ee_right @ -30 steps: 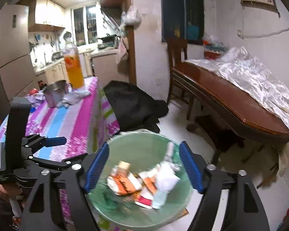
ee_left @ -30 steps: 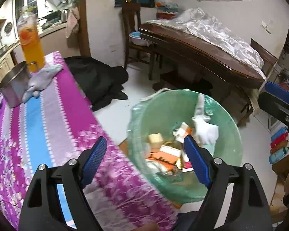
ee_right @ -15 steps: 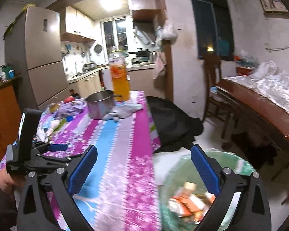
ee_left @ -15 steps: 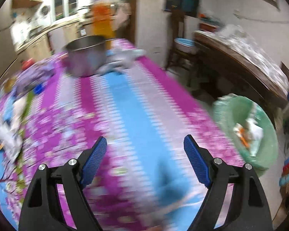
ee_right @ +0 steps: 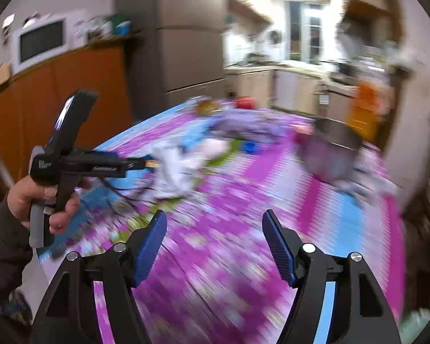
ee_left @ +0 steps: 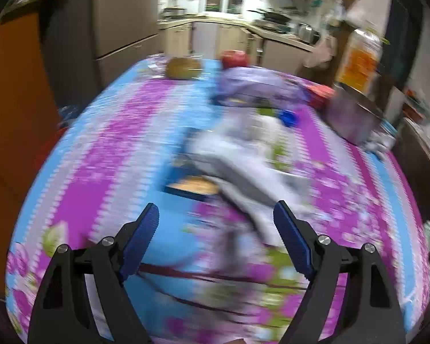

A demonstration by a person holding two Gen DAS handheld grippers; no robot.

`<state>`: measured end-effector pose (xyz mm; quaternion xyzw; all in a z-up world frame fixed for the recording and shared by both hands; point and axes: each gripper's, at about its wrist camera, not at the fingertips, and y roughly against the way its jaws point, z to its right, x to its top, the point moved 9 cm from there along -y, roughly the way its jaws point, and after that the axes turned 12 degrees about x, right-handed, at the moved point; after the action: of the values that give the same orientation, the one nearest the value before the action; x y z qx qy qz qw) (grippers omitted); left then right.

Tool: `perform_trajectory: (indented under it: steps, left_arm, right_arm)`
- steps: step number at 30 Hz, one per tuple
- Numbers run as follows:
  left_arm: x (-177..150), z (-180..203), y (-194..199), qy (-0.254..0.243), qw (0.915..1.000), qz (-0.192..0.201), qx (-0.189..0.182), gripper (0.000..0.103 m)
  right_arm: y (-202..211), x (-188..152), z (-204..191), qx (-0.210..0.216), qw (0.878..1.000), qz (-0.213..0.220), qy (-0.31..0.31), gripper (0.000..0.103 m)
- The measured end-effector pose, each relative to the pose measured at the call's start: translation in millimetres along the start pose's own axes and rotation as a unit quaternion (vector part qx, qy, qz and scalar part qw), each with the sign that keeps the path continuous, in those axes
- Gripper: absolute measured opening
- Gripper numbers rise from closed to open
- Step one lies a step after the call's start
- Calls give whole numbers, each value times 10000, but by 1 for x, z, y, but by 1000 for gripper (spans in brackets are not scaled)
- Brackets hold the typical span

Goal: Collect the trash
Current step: 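Move both open tools back over the table, then grasp the blue box with the left tool while the right tool grasps the white wrapper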

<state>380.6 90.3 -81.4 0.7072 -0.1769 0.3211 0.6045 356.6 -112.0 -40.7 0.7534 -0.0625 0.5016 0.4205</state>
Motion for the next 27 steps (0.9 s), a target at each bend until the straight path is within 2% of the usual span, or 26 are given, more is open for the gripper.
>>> perform_trajectory:
  steps: [2,6,11,12,15,17,18,23,27]
  left_arm:
    - [5,-22,-12,93,9998,-88,128,79]
    - [11,-44,-32,42,9994,-246,239,79]
    - [13,-48,-48,-112,9992,-365,105,80]
    - [12,-48,-50,-130,9992,-371,90,80]
    - [14,-44,-57,-174,9990,-405,17,80]
    - [16,-39,-59,-244,9989,-397,-21,80]
    - [18,-36,-59,-297,9988,-380,-43,81]
    - [24,-5,-59,-716,9971,-162,-188,91]
    - [24,13,-73,-923,9953,-240,-134,92]
  right_arm:
    - [-43,17,-16,225,9994,-176,179,69]
    - [-120,42,-38,515,9961,-570,429,61]
    - [-170,52,-44,599,9941,-795,436,58]
    - [-176,51,-40,596,9938,-836,420,54]
    - [-188,45,-35,526,9931,-979,384,42]
    - [-193,39,-28,457,9931,-1031,312,25]
    - [-192,37,-21,341,9942,-996,218,22]
    - [-166,31,12,-21,9954,-751,-602,19]
    - [-144,15,26,-122,9931,-777,-870,19]
